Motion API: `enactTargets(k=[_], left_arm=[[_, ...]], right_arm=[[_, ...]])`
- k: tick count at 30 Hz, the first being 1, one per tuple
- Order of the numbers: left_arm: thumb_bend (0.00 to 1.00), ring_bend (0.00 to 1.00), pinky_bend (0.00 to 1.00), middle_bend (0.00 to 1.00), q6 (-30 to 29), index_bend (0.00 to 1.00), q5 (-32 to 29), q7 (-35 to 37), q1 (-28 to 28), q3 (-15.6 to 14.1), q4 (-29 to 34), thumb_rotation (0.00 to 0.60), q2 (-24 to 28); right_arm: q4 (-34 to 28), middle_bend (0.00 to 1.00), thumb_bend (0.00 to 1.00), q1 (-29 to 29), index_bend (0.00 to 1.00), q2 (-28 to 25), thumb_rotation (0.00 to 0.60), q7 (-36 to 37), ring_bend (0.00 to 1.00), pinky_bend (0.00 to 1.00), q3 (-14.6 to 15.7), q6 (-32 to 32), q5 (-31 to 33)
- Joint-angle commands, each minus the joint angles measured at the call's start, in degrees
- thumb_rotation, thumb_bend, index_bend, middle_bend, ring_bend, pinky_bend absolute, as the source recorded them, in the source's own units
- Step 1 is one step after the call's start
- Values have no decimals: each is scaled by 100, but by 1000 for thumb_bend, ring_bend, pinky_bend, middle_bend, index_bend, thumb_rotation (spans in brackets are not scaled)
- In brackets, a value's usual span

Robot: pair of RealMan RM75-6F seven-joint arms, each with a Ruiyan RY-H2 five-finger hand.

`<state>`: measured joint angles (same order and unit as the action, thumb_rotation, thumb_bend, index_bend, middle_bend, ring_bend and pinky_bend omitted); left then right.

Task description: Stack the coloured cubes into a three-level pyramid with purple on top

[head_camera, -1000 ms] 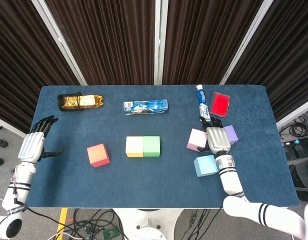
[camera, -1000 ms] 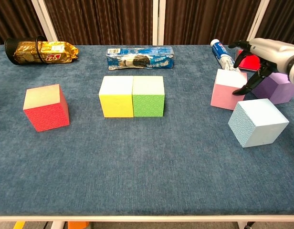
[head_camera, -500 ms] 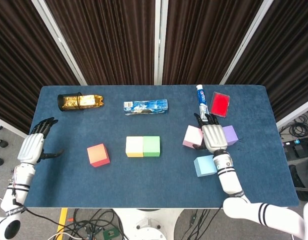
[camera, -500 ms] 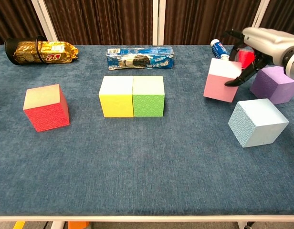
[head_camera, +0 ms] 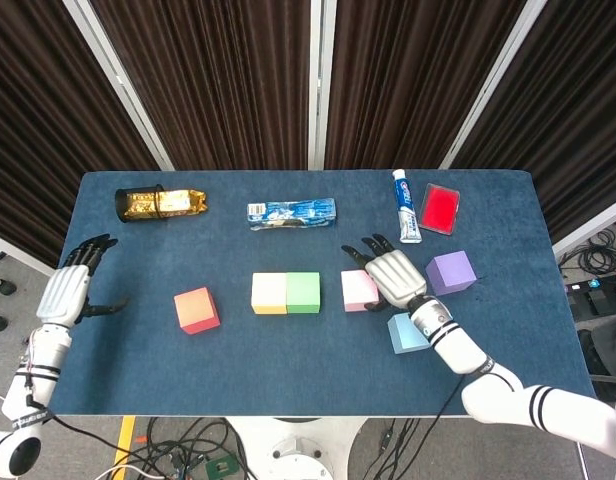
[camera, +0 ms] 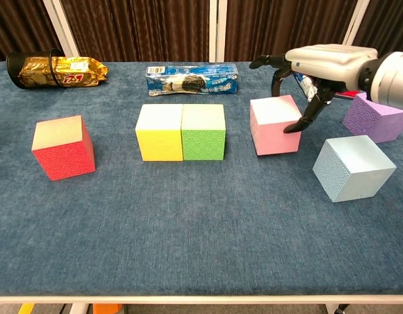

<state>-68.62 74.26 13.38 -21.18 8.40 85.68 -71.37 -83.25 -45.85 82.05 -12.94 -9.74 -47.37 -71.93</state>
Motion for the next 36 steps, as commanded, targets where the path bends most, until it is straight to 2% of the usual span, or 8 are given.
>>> enactTargets(k=[1, 15, 36], left_arm=[[173, 1, 98, 61, 7, 111, 1, 11, -1, 9, -18, 600, -3], [173, 1, 98, 62, 43, 111, 52, 184, 41, 12, -131, 600, -15], [173, 1, 98, 61, 85, 111, 99, 389, 75, 27, -255, 600, -19]], right_arm=[[123, 457, 104, -103, 0, 89, 600, 102, 65, 0, 5, 68, -122], [422, 453, 104, -265, 0, 444, 600, 446, 66, 0, -50, 30, -219], [549, 443, 104, -279, 0, 681, 600, 446, 65, 0, -33, -7, -24]])
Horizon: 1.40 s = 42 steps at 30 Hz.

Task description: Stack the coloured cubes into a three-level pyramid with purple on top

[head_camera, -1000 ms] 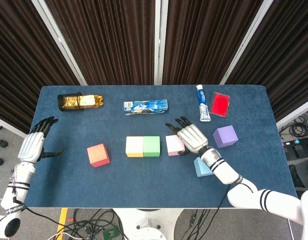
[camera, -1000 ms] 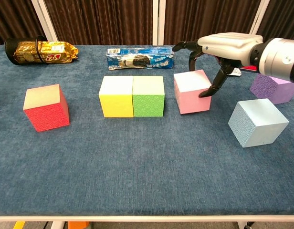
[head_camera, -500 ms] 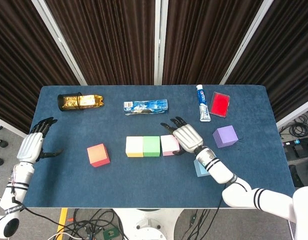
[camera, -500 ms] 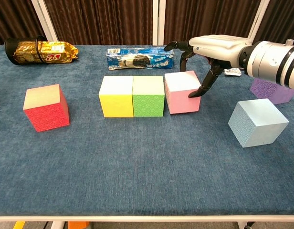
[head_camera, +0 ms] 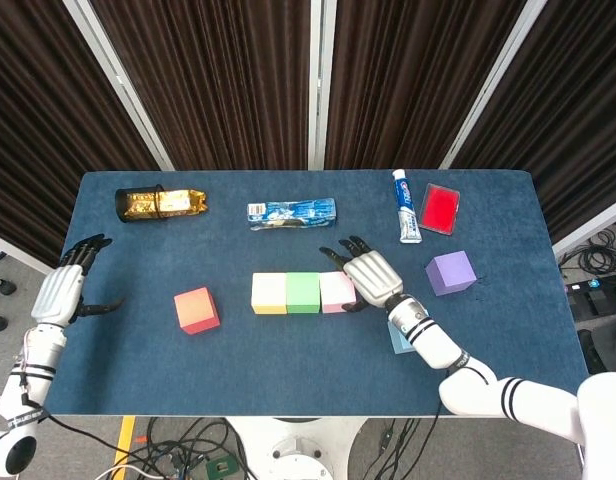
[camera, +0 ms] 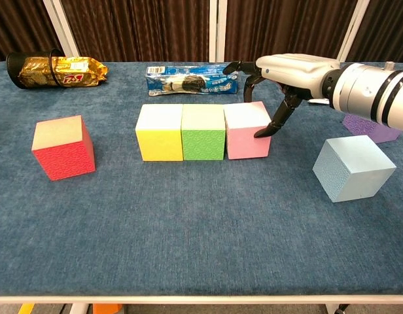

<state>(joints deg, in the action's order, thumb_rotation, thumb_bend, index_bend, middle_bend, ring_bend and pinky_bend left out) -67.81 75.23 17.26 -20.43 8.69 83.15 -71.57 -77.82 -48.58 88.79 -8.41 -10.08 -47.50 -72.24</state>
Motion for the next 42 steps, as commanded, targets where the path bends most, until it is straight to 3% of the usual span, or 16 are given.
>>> enactTargets(k=[1, 19, 23, 31, 37, 42], left_arm=[[173, 1, 98, 61, 7, 112, 4, 0, 2, -5, -3, 600, 2], [173, 0, 98, 61, 25, 113, 17, 45, 30, -12, -69, 600, -22], [173, 0, 98, 61, 34, 113, 24, 51, 31, -13, -58, 600, -10], [173, 0, 98, 62, 37, 113, 40, 42, 24, -6, -36, 600, 1], [173, 1, 98, 61, 17, 113, 88, -1, 35, -30, 157, 600, 49], [173, 0, 98, 61, 95, 113, 99, -200, 26, -103, 646, 600, 145]], right_arm=[[11, 442, 104, -10, 0, 14, 600, -12, 65, 0, 0, 13, 18], [75, 394, 99, -84, 0, 147, 600, -269, 50, 0, -19, 72, 267], [51, 326, 65, -95, 0, 105, 600, -277, 12, 0, 4, 149, 315], [-53, 76, 0, -99, 0, 12, 600, -218, 0, 0, -4, 169, 322], [-286, 44, 0, -49, 0, -200, 600, -49, 0, 0, -50, 36, 180], [-776, 44, 0, 163, 0, -703, 600, 260, 0, 0, -187, -350, 21]])
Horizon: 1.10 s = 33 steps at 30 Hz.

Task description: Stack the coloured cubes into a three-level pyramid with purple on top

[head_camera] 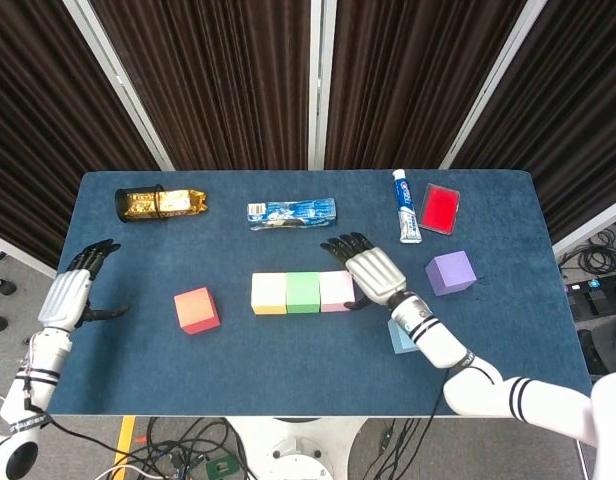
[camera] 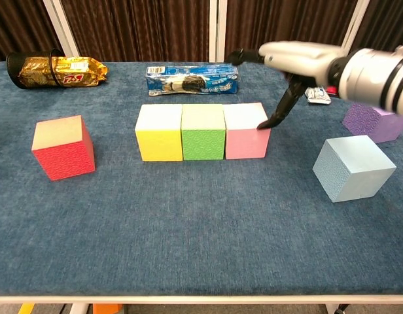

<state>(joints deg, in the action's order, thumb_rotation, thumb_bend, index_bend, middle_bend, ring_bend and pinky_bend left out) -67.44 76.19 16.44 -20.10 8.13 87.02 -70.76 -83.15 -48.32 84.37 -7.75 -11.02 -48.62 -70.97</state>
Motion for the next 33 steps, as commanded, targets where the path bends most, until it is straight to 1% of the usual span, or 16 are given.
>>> enactTargets(k=[1, 4, 6, 10, 14, 17, 21, 26, 30, 33], left_arm=[[172, 0, 98, 61, 78, 113, -11, -180, -11, -60, 376, 600, 76], [161, 0, 98, 62, 119, 113, -59, -514, -23, -128, 770, 600, 47], [150, 0, 98, 62, 36, 112, -157, -858, -3, -148, 1005, 600, -92], [136, 0, 98, 70, -65, 110, -555, -1523, 7, -145, 1310, 600, -519], [136, 0, 98, 87, -131, 110, -953, -1979, -79, -15, 1257, 600, -1024], [136, 0, 98, 93, -97, 109, -1228, -2248, -206, 104, 1103, 600, -1395], [136, 0, 98, 95, -115, 109, -1513, -2518, -311, 217, 938, 600, -1755], [136, 0, 98, 105, -180, 109, -1829, -2838, -330, 239, 955, 600, -1939], [136, 0, 98, 185, -325, 109, -1909, -2977, -280, 220, 930, 600, -2010], [136, 0, 99, 194, -375, 109, -1903, -2985, -240, 195, 927, 600, -2019]], right_arm=[[-312, 44, 0, 181, 0, -360, 600, 267, 0, 0, -131, -325, -136], [-441, 44, 0, 312, 0, -675, 600, 452, 0, 0, -252, -567, -196], [-510, 44, 0, 407, 0, -873, 600, 599, 0, 0, -311, -680, -196], [-598, 44, 0, 607, 0, -1183, 600, 875, 0, 0, -264, -796, -279], [-601, 45, 0, 782, 0, -1346, 600, 1065, 0, 0, -126, -852, -380], [-586, 45, 0, 905, 0, -1440, 600, 1216, 0, 0, -89, -963, -444], [-580, 45, 0, 1025, 0, -1587, 600, 1386, 0, 0, -64, -1084, -548], [-531, 45, 0, 1096, 0, -1674, 600, 1602, 0, 0, -49, -1149, -673], [-452, 45, 0, 1108, 0, -1635, 600, 1723, 0, 0, -27, -1154, -752], [-383, 46, 0, 1100, 0, -1574, 600, 1763, 0, 0, -15, -1139, -780]])
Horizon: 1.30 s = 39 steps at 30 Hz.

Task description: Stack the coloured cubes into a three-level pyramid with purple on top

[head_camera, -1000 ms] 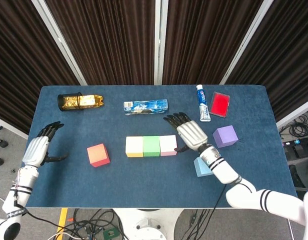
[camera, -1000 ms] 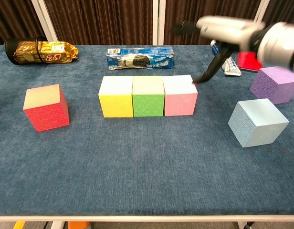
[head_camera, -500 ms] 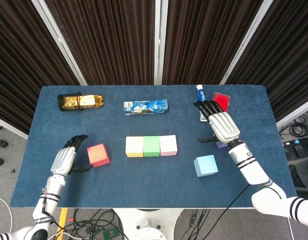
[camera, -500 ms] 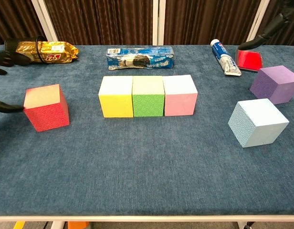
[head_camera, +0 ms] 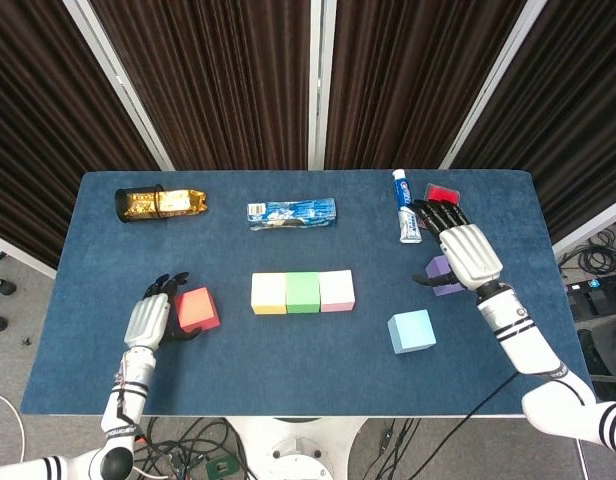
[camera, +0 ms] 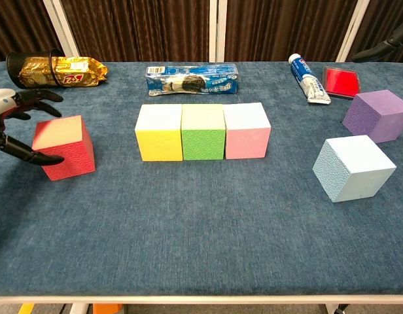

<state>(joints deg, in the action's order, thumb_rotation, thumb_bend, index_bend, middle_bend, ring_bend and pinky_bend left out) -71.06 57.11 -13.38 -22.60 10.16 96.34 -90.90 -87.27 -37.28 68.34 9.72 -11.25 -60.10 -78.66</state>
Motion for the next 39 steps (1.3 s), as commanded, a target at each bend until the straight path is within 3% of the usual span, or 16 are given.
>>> enactTargets(k=[1, 5, 11, 15, 20, 29, 34, 39], left_arm=[[136, 0, 100, 201, -32, 109, 19, -8, 20, -15, -12, 600, -6], [149, 0, 103, 266, -68, 112, 65, -17, 48, -35, -38, 600, -8], [229, 63, 136, 441, -212, 150, 360, 141, 65, 12, -85, 600, -78], [261, 78, 136, 465, -214, 159, 501, 210, 35, 60, -54, 600, -54], [274, 92, 136, 479, -180, 160, 631, 287, 17, 110, -56, 600, 109], [275, 92, 136, 484, 72, 158, 535, 490, -48, 377, 31, 600, 787], [275, 92, 136, 484, 53, 158, 522, 569, -49, 401, -52, 600, 801], [274, 92, 136, 484, 22, 156, 592, 587, -82, 385, -256, 600, 716]], right_arm=[[46, 45, 0, -7, 0, 47, 600, 19, 0, 0, 9, 16, -15], [85, 45, 0, -24, 0, 104, 600, 11, 0, 0, 19, 47, -29], [76, 47, 0, -22, 0, 124, 600, -63, 0, 0, 44, 88, -20], [-68, 59, 0, -11, 0, 20, 600, -94, 0, 0, 189, 239, -116], [-580, 156, 0, 11, 0, -458, 600, 101, 0, 0, 421, 500, -393], [-1423, 213, 0, 66, 0, -1414, 600, -694, 0, 0, 946, 1072, -631], [-1379, 191, 0, 234, 0, -1224, 600, -1405, 0, 0, 1088, 933, -607], [-1050, 164, 0, 372, 0, -740, 600, -1546, 0, 0, 1186, 698, -831]])
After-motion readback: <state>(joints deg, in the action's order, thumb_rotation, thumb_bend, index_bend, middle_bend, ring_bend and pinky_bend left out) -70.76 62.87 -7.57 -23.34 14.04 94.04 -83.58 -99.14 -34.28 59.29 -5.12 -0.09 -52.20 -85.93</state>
